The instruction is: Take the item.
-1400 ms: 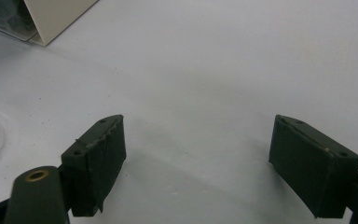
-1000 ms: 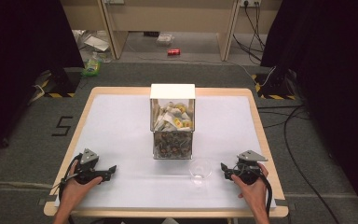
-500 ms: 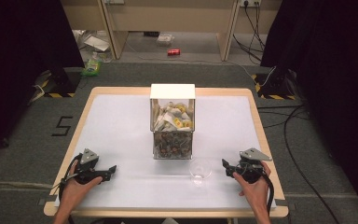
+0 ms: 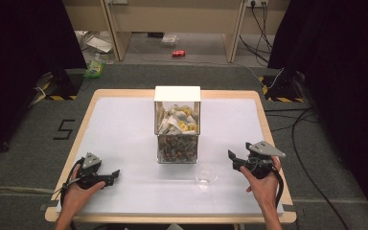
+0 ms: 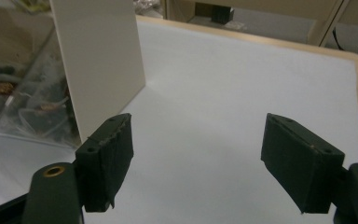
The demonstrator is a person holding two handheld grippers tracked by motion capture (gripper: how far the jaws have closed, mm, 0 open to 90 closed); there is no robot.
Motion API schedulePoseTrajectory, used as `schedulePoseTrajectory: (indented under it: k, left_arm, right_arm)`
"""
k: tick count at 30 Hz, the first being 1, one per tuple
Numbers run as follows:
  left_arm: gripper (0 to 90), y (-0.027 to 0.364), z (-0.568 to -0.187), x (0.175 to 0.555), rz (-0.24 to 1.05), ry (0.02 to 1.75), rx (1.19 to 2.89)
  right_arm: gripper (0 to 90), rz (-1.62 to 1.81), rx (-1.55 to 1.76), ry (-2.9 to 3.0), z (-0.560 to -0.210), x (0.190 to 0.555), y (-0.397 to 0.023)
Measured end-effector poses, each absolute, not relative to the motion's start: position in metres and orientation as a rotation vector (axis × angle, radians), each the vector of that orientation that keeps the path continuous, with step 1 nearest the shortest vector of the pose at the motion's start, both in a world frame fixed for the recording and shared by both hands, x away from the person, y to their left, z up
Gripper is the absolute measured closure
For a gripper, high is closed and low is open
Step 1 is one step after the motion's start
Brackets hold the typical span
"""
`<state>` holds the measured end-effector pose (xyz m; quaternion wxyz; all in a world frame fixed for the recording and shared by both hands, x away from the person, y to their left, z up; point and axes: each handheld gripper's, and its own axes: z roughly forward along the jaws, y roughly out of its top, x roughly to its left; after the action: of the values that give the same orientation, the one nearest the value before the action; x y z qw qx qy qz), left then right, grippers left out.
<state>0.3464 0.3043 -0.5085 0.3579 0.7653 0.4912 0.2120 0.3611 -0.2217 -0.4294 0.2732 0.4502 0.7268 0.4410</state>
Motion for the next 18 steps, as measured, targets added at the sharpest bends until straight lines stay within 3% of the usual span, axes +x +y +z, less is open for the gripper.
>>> schedulePoseTrajectory:
  k: [18]
  left_arm:
    - [13.4,0.304,-0.508,0.346,0.548,1.267,1.975]
  right_arm:
    - [29.8,1.348,0.981,1.904,-0.348,0.351,-0.178]
